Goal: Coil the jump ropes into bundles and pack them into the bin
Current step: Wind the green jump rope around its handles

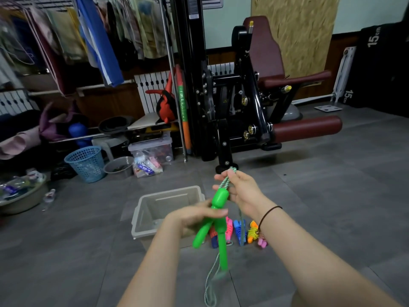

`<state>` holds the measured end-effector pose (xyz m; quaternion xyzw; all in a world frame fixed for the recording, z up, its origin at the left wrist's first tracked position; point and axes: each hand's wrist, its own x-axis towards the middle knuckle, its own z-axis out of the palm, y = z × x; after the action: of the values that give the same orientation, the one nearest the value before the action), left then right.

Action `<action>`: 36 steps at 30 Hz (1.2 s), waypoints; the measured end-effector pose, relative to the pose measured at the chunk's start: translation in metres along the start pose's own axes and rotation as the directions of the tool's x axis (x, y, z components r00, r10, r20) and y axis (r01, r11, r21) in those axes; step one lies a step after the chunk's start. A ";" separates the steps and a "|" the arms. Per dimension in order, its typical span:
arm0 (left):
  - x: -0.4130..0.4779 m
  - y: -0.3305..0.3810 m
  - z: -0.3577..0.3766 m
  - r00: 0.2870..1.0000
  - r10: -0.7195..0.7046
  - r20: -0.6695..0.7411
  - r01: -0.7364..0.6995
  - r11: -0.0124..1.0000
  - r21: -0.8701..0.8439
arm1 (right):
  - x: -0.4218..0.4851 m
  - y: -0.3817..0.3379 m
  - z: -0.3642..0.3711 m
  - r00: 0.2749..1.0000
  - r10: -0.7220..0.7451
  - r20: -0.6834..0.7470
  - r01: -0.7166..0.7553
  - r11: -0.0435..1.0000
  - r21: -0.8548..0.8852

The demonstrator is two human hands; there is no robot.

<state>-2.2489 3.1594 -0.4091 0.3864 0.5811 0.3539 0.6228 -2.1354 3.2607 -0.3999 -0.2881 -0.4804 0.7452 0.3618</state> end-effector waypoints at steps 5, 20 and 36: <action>0.006 -0.023 -0.009 0.993 -0.085 0.077 0.068 0.977 0.203 | 0.005 -0.011 -0.003 0.991 0.080 -0.110 -0.024 0.900 0.434; -0.004 0.011 0.002 0.941 0.203 -0.270 -0.130 0.955 0.266 | 0.004 -0.012 -0.005 0.994 0.108 0.001 -0.108 0.986 0.126; -0.028 0.018 0.011 0.935 0.250 -0.252 -0.233 0.968 0.098 | -0.020 -0.013 0.019 0.985 0.052 0.164 -0.094 0.961 0.261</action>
<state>-2.2394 3.1417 -0.3805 0.4251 0.6181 0.4562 0.4788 -2.1354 3.2378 -0.3789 -0.1953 -0.3907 0.8364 0.3311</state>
